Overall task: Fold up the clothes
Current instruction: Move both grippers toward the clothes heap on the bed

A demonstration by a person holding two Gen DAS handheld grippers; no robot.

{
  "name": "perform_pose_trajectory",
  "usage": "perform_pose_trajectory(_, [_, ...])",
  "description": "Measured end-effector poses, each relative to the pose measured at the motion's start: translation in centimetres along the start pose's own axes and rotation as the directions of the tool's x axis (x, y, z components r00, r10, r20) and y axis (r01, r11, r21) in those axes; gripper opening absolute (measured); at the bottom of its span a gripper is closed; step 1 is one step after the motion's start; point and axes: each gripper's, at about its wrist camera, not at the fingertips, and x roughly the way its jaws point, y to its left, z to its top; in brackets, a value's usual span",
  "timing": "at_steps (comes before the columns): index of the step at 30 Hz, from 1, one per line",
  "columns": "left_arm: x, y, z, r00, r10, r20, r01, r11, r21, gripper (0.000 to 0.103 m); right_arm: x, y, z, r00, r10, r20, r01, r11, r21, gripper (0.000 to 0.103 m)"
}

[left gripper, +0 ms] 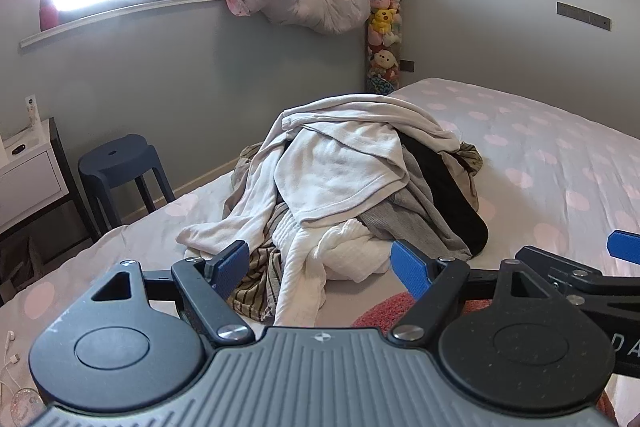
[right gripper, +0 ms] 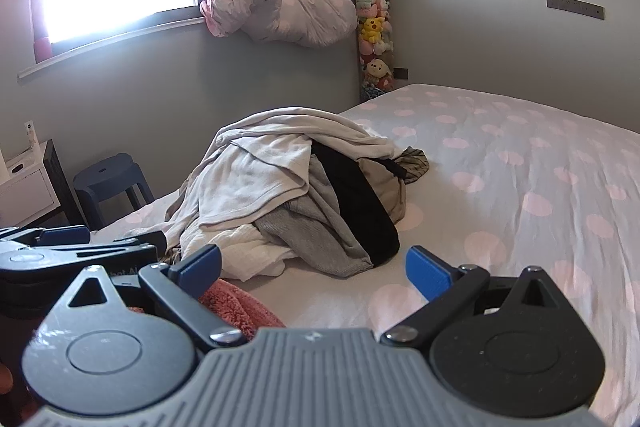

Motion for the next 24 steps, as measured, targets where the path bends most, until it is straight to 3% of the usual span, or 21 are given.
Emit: perform_pose_trajectory(24, [0.5, -0.7, -0.6, 0.999, -0.019, -0.049, 0.019, 1.0, 0.014, 0.078, 0.2, -0.7, -0.9, 1.0, -0.001, -0.01, 0.001, 1.0, 0.002, 0.099])
